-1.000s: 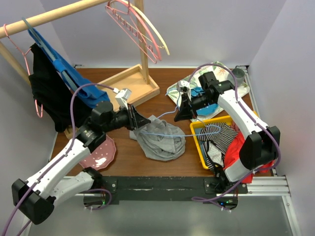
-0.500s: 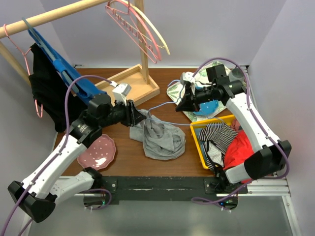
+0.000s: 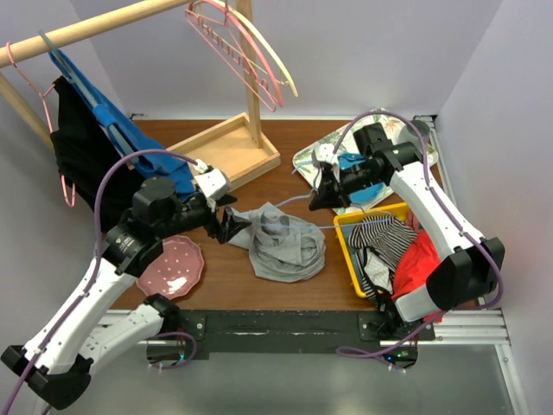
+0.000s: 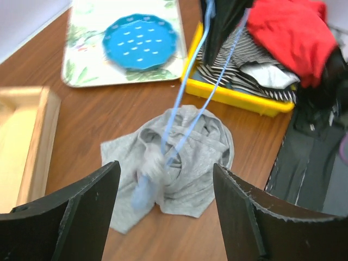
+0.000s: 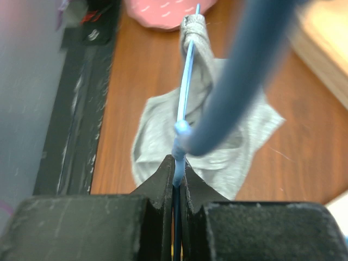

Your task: Place the tank top on the hanger

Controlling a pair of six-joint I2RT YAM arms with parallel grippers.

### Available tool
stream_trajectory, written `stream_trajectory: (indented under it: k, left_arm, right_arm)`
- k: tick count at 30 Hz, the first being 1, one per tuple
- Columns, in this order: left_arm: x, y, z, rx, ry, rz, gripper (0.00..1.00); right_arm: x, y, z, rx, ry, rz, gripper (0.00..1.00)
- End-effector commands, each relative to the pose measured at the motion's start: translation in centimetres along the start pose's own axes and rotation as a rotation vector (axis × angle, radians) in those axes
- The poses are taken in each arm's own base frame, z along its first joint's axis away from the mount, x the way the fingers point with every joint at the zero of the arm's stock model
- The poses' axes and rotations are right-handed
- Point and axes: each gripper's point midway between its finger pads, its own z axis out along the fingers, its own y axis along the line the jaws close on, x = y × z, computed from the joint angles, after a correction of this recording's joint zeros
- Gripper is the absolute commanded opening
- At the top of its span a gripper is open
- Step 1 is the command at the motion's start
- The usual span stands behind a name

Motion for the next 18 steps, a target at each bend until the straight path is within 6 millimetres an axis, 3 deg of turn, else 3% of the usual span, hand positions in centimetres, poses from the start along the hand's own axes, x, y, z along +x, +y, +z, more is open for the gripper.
stream_trajectory:
  k: [1, 3, 7, 11, 13, 16, 17, 18]
  left_arm:
    - [-1.8, -2.8, 1.6, 0.27, -0.075, 0.22, 0.74]
    - [-2.0, -4.1, 2.8, 0.388, -0.099, 0.204, 0.74]
    - [0.1, -5.6, 4.8, 0.489, -0.056, 0.116, 0.74]
    - [2.1, -8.2, 5.5, 0.569, -0.006, 0.079, 0.71]
    - [2.7, -8.6, 5.5, 0.574, -0.003, 0.063, 0.7]
    - [3.1, -8.5, 5.9, 0.553, -0.011, 0.034, 0.57]
    - [3.2, -8.2, 6.1, 0.535, -0.003, 0.025, 0.38]
    - [3.8, -7.5, 6.6, 0.489, 0.029, 0.003, 0.3]
  right_arm:
    - [0.2, 4.8, 2.0, -0.196, 0.049, -0.174, 0.0]
    - [-0.1, 5.1, 2.7, -0.207, 0.063, -0.178, 0.0]
    - [-1.7, 4.6, 3.3, -0.201, 0.044, -0.213, 0.0]
    - [-1.7, 3.7, 3.6, -0.18, 0.057, -0.189, 0.0]
    - [-1.5, 3.7, 3.8, -0.191, 0.053, -0.18, 0.0]
    - [-1.6, 3.9, 4.2, -0.219, 0.047, -0.164, 0.0]
    - [-2.0, 3.8, 4.2, -0.22, 0.043, -0.174, 0.0]
    - [-2.2, 3.9, 4.2, -0.225, 0.04, -0.175, 0.0]
